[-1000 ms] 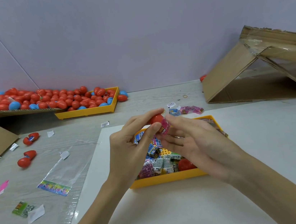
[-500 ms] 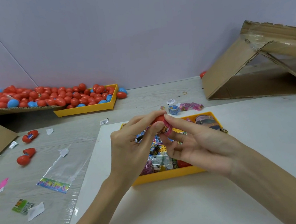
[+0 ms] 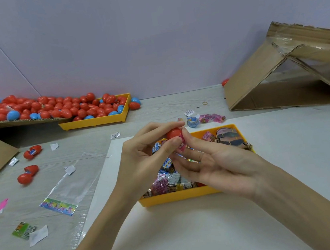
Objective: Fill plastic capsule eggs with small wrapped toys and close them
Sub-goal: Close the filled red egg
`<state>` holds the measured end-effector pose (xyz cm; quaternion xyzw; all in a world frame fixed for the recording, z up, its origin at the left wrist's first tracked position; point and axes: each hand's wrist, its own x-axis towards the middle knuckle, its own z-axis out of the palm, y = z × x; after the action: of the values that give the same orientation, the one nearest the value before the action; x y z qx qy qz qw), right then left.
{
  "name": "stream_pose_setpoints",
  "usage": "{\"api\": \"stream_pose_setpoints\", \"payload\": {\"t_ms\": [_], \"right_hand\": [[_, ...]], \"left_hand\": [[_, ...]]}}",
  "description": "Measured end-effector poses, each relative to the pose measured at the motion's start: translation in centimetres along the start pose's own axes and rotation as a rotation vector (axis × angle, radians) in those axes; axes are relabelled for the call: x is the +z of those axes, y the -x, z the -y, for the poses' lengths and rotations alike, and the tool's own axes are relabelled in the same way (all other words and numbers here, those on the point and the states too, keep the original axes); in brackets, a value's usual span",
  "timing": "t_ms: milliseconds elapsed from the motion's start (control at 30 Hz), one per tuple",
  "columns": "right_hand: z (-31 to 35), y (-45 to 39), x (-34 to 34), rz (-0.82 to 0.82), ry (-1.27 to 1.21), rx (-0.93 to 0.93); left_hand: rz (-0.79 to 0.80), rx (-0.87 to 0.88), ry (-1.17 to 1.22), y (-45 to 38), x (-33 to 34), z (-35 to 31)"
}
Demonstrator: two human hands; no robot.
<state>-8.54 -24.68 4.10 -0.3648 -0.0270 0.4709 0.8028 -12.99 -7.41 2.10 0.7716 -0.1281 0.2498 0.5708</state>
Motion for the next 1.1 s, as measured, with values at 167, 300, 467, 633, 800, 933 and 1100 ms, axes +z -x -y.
{"api": "stream_pose_setpoints", "payload": {"t_ms": [167,300,467,633,800,933,1100], "right_hand": [[-0.17,-0.13,0.03,-0.017,-0.048,-0.001],[-0.26,-0.22,0.09,-0.024,-0.031,-0.02],[-0.44,-0.36,0.23,-0.054,-0.055,-0.006],[-0.01,-0.26,0.04,-0.064,-0.069,-0.015],[0.42,-0.08,-0.2,-0.044,-0.047,-0.066],[0.39,-0.2,-0.12,-0.01,0.016,-0.09],[0.12,-0.41,-0.14,-0.01,0.028,-0.129]], "left_hand": [[0.02,-0.069,0.043,-0.05,-0.38,0.36],[0.01,-0.16,0.133,-0.05,-0.28,0.4],[-0.103,-0.186,0.099,0.02,0.25,-0.09],[-0.06,-0.152,0.093,0.08,0.26,-0.38],[-0.011,-0.196,0.232,0.09,0.42,-0.36],[-0.053,-0.164,0.238,0.16,0.18,-0.19],[-0.09,-0.11,0.163,0.38,0.51,0.18]]}}
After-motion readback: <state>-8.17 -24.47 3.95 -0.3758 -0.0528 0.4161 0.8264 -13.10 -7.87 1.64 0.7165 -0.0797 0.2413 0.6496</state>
